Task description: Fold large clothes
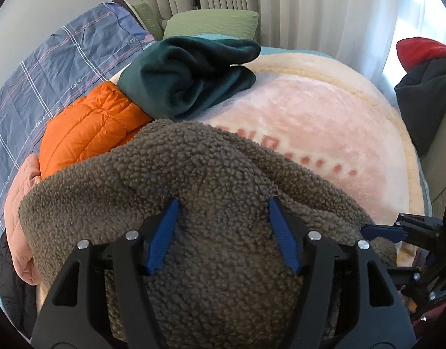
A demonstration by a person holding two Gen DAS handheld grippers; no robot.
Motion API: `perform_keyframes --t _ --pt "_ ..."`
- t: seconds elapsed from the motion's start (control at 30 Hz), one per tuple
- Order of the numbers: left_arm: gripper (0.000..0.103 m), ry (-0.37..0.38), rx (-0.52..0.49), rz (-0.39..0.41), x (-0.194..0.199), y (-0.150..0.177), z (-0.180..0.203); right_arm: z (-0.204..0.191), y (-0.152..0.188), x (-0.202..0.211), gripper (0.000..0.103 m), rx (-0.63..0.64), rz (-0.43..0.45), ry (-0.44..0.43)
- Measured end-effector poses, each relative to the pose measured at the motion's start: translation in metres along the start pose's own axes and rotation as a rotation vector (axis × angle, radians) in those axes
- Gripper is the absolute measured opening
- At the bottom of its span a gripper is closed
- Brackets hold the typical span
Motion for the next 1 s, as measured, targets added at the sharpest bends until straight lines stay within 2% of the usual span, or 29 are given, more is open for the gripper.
perform_keyframes --t 0.17,0.23,0.27,0.33,0.4,0.47,0.53,0.57,0.6,0.63,0.67,0.8,0.93,1.0 --pt "0.068 0.015 0.037 0.029 0.015 -0.001 -0.01 -0.01 -0.001 -0.001 0.055 0.049 -0.01 0.05" --pt "0.069 -0.018 0.062 0.046 0.026 -0.003 -0.021 -0.011 -0.002 -0.002 0.056 0.045 -0.009 0.052" --pt "0.069 -0.061 0.074 0.063 0.033 -0.006 -0.031 -0.011 -0.002 -0.002 0.056 0.05 -0.008 0.054" --pt "0.056 -0.091 0.091 0.087 0.043 -0.013 -0.045 -0.008 -0.001 -0.004 0.056 0.051 -0.011 0.049" --pt "0.051 -0.078 0.117 0.109 0.053 -0.023 -0.059 -0.006 -0.001 -0.004 0.056 0.048 -0.01 0.045" --pt "0.05 -0.095 0.11 0.119 0.054 -0.033 -0.068 -0.006 -0.002 -0.003 0.057 0.051 -0.01 0.048" --pt "0.053 -0.162 0.081 0.059 0.028 -0.031 -0.077 -0.005 -0.002 -0.003 0.057 0.053 -0.012 0.05" --pt "0.053 -0.201 0.058 -0.054 -0.01 -0.016 -0.082 -0.005 -0.002 -0.004 0.057 0.053 -0.015 0.049" --pt "0.053 -0.195 0.059 -0.095 -0.032 -0.008 -0.085 -0.006 -0.001 -0.004 0.057 0.056 -0.017 0.044" --pt "0.053 -0.186 0.086 -0.094 -0.043 -0.004 -0.09 -0.007 -0.001 -0.005 0.057 0.06 -0.02 0.045" --pt "0.053 -0.135 0.131 -0.083 -0.044 -0.005 -0.095 -0.009 -0.002 -0.007 0.058 0.067 -0.009 0.067" --pt "0.053 -0.126 0.139 -0.067 -0.035 -0.005 -0.099 -0.013 -0.003 -0.007 0.059 0.088 -0.01 0.084" --pt "0.054 -0.118 0.144 -0.005 -0.006 -0.007 -0.1 -0.011 -0.003 -0.006 0.059 0.076 -0.017 0.07" --pt "0.055 -0.138 0.123 0.037 0.026 -0.013 -0.107 -0.01 -0.003 -0.006 0.06 0.077 -0.02 0.078"
Point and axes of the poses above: each gripper's, at about its wrist camera, not at the fingertips, and x roughly against the way its jaws point, z to its right, y to its underside, the point moved 9 cm from there along -x, roughly the way its jaws point, and after that the axes turned 8 degrees about -z, right-handed, at the moved point
